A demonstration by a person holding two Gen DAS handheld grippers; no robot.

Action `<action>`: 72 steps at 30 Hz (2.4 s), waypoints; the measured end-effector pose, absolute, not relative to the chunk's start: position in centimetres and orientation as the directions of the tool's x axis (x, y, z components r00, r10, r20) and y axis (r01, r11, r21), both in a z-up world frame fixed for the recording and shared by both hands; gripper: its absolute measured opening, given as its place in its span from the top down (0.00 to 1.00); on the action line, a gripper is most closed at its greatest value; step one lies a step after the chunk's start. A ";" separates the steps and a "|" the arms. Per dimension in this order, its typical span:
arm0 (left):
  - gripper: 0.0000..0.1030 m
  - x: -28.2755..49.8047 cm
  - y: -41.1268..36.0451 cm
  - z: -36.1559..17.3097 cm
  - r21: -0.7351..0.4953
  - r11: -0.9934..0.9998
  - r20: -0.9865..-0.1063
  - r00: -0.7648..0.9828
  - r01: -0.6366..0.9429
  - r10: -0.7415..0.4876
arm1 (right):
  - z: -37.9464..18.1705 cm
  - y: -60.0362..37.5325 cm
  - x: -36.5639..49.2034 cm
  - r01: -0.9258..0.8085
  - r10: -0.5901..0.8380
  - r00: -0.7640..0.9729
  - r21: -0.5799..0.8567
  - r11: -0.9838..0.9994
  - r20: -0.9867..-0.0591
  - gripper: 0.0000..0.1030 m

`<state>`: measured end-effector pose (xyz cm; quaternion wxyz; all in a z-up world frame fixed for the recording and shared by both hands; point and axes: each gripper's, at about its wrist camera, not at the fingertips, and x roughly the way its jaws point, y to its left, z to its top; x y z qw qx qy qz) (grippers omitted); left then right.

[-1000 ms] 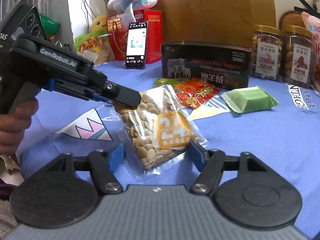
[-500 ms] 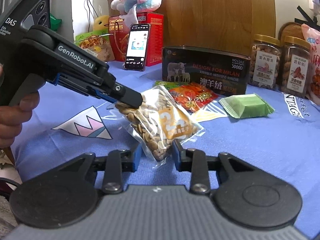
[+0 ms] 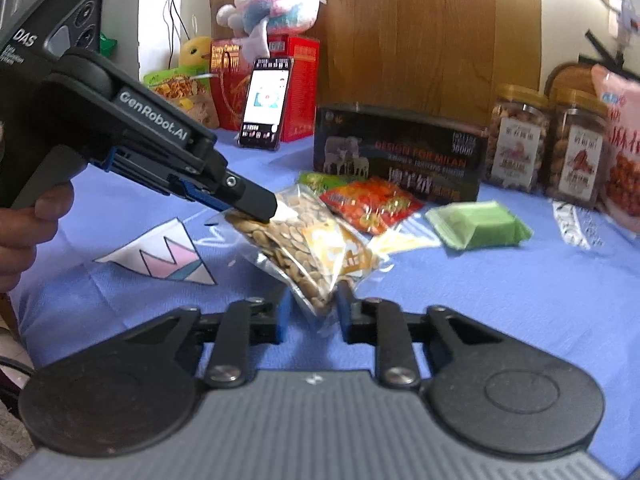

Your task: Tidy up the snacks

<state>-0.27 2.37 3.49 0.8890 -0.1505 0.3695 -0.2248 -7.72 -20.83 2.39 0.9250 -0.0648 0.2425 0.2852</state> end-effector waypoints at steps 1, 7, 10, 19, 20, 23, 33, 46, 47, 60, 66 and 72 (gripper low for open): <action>0.85 -0.2 2.3 4.0 -0.429 0.852 -0.578 0.633 0.300 -0.514 | 2.6 -20.9 -7.7 -0.557 0.495 0.728 0.011 0.830 -0.474 0.81; 0.85 1.0 1.8 7.2 -0.389 0.851 -0.519 0.679 0.353 -0.519 | 4.5 -20.9 -6.9 -0.513 0.454 0.812 -0.077 0.855 -0.366 0.82; 0.85 2.2 1.1 9.3 -0.343 0.855 -0.476 0.713 0.389 -0.515 | 5.7 -20.7 -5.5 -0.486 0.427 0.848 -0.141 0.862 -0.314 0.82; 0.85 9.9 0.0 12.2 -0.282 0.883 -0.381 0.801 0.375 -0.462 | 7.8 -19.9 4.0 -0.405 0.351 0.901 -0.206 0.891 -0.255 0.82; 0.85 10.9 0.1 12.0 -0.288 0.886 -0.384 0.804 0.363 -0.454 | 7.7 -19.6 5.3 -0.398 0.340 0.902 -0.211 0.893 -0.266 0.82; 0.87 13.8 0.4 11.0 -0.321 0.884 -0.404 0.795 0.341 -0.453 | 7.1 -18.8 7.4 -0.380 0.308 0.903 -0.220 0.899 -0.300 0.82; 0.85 15.9 0.9 7.1 -0.311 0.914 -0.468 0.795 0.261 -0.387 | 6.7 -20.3 6.2 -0.330 0.293 0.898 -0.062 0.942 -0.328 0.61; 0.79 8.4 4.6 2.2 -0.385 0.882 -0.527 0.719 0.273 -0.453 | 2.8 -23.6 7.1 -0.293 0.501 0.688 0.431 0.854 -0.525 0.54; 0.79 8.6 4.9 1.7 -0.397 0.881 -0.542 0.708 0.258 -0.452 | 2.7 -23.3 7.4 -0.293 0.506 0.678 0.435 0.851 -0.533 0.50; 0.71 9.6 5.5 -0.4 -0.451 0.853 -0.559 0.662 0.262 -0.499 | 2.0 -20.1 8.1 -0.361 0.507 0.652 0.357 0.862 -0.564 0.47; 0.72 9.4 5.2 -0.3 -0.436 0.855 -0.557 0.662 0.282 -0.502 | 2.6 -20.7 6.0 -0.376 0.550 0.651 0.407 0.832 -0.522 0.98; 0.72 9.5 5.0 -0.3 -0.427 0.856 -0.558 0.660 0.293 -0.504 | 2.9 -20.6 3.5 -0.427 0.614 0.609 0.445 0.787 -0.502 0.97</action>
